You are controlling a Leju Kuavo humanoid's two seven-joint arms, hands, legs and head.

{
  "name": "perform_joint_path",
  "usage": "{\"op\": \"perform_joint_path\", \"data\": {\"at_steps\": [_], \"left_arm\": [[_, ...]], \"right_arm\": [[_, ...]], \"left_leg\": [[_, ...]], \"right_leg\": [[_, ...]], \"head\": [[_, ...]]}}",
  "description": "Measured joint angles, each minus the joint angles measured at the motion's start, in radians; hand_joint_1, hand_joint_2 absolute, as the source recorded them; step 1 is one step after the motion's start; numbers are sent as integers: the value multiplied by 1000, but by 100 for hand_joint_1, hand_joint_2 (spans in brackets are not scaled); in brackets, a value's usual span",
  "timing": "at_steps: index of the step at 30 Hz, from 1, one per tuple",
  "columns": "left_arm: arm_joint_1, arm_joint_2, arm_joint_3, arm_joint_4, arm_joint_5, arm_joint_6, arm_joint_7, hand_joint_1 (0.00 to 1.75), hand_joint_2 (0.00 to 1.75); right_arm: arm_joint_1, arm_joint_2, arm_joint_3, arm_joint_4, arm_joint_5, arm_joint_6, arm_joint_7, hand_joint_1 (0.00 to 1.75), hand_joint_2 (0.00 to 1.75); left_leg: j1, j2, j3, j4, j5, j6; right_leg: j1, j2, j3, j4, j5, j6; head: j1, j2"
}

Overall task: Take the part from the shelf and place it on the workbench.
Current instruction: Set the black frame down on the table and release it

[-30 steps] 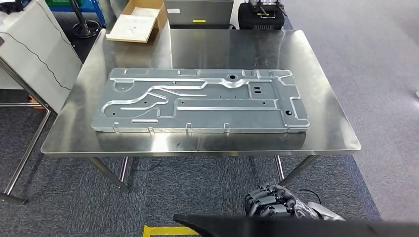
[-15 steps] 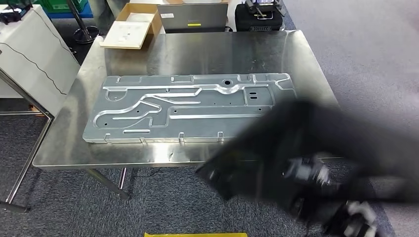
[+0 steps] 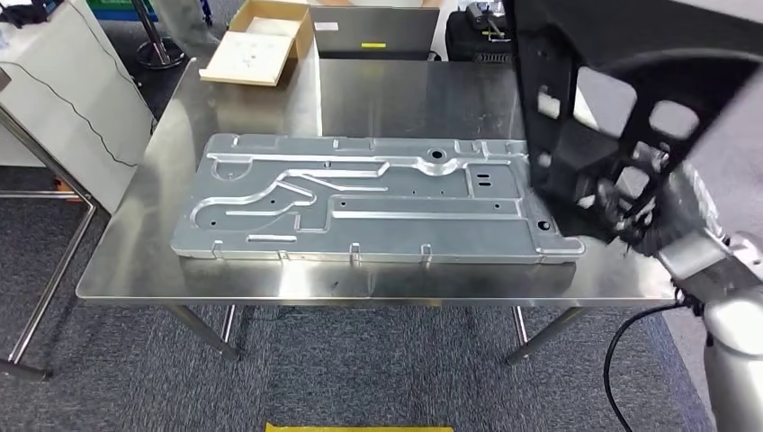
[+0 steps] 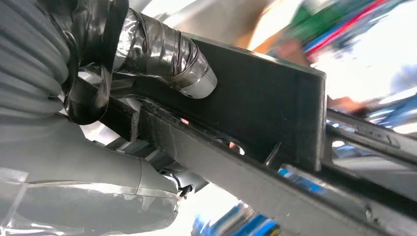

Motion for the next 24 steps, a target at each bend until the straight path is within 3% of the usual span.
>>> {"op": "perform_joint_path", "data": {"at_steps": [2,3,4,6,8,10,13,14,16,17,18,19,20,22,24], "left_arm": [[-3,0,-2,0,-14,-2,0,0,175],[-4,0,-4,0,-21,-3,0,0,175],[-4,0,-7,0,-27,-6,1,0,175],[-7,1,-13,0,-40,-12,1,0,175],[-12,2,-18,0,-51,-19,-1,0,175],[-18,3,-19,0,-61,-25,-5,0,175],[-24,7,-21,0,-71,-32,-12,0,175],[-26,8,-21,0,-72,-33,-13,0,175],[-27,9,-22,0,-74,-34,-15,0,175],[-25,10,-22,0,-75,-34,-15,0,175],[-23,10,-22,0,-76,-35,-16,0,175],[-20,10,-22,0,-78,-37,-17,0,175],[-19,10,-22,0,-80,-42,-20,0,175],[-19,13,-22,0,-85,-51,-28,0,175],[-22,16,-22,0,-92,-58,-37,0,175]], "right_arm": [[-54,-20,2,84,183,-96,54,173,175],[-83,-27,10,129,264,-132,73,173,175],[-116,-35,23,175,344,-161,90,173,175],[-201,-49,67,277,510,-194,117,173,175],[-300,-55,140,391,670,-205,134,173,175],[-389,-50,241,506,805,-211,147,173,175],[-480,-22,397,653,896,-220,170,173,175],[-501,-13,436,689,901,-225,175,173,175],[-530,1,492,739,900,-234,181,173,175],[-542,6,514,759,898,-236,182,173,175],[-552,9,535,776,898,-234,182,173,175],[-562,14,556,792,905,-229,182,173,175],[-575,23,578,811,918,-223,183,173,175],[-611,58,628,871,960,-211,187,173,175],[-648,107,682,951,1000,-210,191,173,175]], "left_leg": [[-1,1,3,-3,0,12],[-3,1,4,-2,-2,13],[-4,0,5,-1,-3,13],[-6,-1,10,0,-8,9],[-9,-1,7,4,-11,2],[-11,0,-1,6,-11,-7],[-10,0,-10,30,-31,-23],[-10,0,-29,71,-54,-29],[-8,0,-103,208,-110,-37],[-7,0,-140,272,-127,-39],[-7,0,-165,306,-126,-40],[-7,0,-169,297,-102,-39],[-7,0,-153,248,-62,-35],[-10,0,-94,104,19,-24],[-15,1,-59,21,43,-15]], "right_leg": [[-2,1,-81,158,-64,7],[-2,1,-99,183,-60,7],[-2,1,-97,166,-34,6],[-1,2,-47,40,46,-1],[4,5,-3,-68,88,-9],[10,7,3,-93,87,-16],[4,6,7,-100,87,-29],[2,4,10,-102,86,-34],[3,-2,13,-102,83,-42],[5,-4,14,-102,81,-45],[6,-6,16,-101,79,-47],[8,-7,19,-101,76,-48],[9,-7,24,-101,73,-49],[13,-4,33,-100,66,-49],[16,3,31,-99,64,-44]], "head": [[0,0],[0,0],[0,0],[0,0],[0,0],[0,0],[0,0],[0,0],[-1,0],[-1,0],[-1,0],[-1,0],[-1,0],[-1,0],[-1,0]]}}
